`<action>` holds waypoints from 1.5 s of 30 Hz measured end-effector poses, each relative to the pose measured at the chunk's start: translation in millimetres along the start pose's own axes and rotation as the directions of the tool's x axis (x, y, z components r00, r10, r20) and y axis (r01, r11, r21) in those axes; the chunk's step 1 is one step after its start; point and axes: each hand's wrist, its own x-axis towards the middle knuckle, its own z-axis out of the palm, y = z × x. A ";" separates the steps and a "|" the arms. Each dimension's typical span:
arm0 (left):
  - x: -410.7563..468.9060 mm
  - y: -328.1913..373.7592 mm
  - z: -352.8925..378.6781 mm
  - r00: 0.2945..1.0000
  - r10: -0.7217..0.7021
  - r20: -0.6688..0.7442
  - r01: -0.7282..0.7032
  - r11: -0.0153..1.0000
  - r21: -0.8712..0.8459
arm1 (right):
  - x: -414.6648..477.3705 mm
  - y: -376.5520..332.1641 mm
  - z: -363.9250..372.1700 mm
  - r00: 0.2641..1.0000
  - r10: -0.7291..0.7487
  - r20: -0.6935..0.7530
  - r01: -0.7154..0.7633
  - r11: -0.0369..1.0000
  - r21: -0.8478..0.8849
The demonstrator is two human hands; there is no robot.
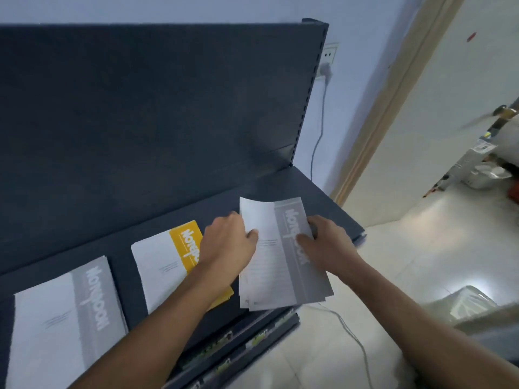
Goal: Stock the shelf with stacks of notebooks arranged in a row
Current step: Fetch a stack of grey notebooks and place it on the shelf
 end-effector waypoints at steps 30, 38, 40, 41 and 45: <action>23.6 -6.5 54.8 0.890 -0.439 -0.124 0.450 0.890 0.073 | 123.5 0.1 57.6 0.930 -0.262 0.258 0.319 0.923 -0.214; 13.0 -23.7 22.8 0.899 -0.419 -0.127 0.421 0.907 -0.014 | 117.7 -32.2 53.1 0.876 -0.422 0.235 0.470 0.855 -0.217; 3.2 -34.0 5.3 0.893 -0.423 -0.154 0.422 0.906 -0.041 | 110.8 -54.5 55.3 0.820 -0.511 0.256 0.559 0.811 -0.173; -3.2 -40.1 -4.9 0.885 -0.428 -0.181 0.426 0.903 -0.049 | 105.5 -66.9 58.2 0.787 -0.551 0.276 0.601 0.785 -0.148; -39.8 -77.6 -48.8 0.838 -0.461 -0.291 0.472 0.881 -0.037 | 68.3 -119.0 79.3 0.651 -0.660 0.374 0.730 0.680 -0.070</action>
